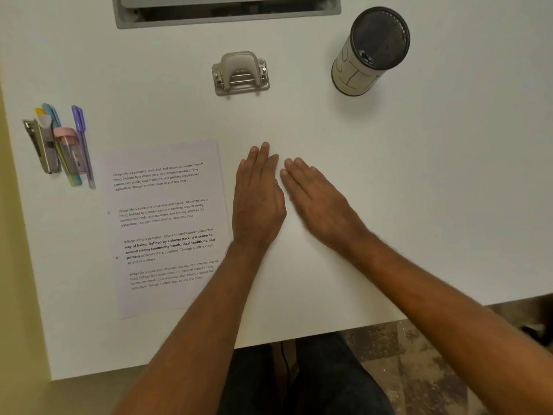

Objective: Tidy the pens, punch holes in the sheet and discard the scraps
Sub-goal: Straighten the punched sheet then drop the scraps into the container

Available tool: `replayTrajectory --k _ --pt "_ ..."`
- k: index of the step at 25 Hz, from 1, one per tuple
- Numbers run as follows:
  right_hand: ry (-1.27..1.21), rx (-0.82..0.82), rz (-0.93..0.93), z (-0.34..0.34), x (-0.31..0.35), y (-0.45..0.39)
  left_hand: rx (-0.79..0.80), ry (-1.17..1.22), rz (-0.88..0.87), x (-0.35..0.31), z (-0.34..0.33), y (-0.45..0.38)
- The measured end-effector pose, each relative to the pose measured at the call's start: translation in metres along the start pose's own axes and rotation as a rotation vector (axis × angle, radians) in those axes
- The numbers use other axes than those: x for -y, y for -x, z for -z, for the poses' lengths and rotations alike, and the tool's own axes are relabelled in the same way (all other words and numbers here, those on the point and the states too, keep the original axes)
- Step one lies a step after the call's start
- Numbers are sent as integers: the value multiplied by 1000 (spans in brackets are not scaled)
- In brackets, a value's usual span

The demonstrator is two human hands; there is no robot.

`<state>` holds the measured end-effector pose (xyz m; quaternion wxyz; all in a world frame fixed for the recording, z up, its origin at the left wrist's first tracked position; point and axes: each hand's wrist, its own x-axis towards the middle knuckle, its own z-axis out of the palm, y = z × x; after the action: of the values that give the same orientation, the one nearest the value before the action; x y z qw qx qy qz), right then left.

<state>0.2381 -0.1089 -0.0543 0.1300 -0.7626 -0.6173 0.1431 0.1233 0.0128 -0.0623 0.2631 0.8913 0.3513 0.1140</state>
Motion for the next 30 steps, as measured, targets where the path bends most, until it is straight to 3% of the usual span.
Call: replayTrajectory --k 6,13,21,23,27,30 --pt "-83 220 -80 39 -8 7 -4 -79 -30 1 -1 0" --pt "16 125 -72 38 -4 -4 -11 -73 -34 3 -4 0" --pt "-23 49 -264 39 7 -14 -29 -42 -34 3 -4 -1" --pt "-143 13 -403 45 5 -18 -38 7 -18 1 -3 -2" --pt "-737 -80 -873 73 -12 -28 -111 162 50 -8 2 -11" --pt "-939 -222 -900 110 -23 -38 -138 256 35 -27 10 -39"
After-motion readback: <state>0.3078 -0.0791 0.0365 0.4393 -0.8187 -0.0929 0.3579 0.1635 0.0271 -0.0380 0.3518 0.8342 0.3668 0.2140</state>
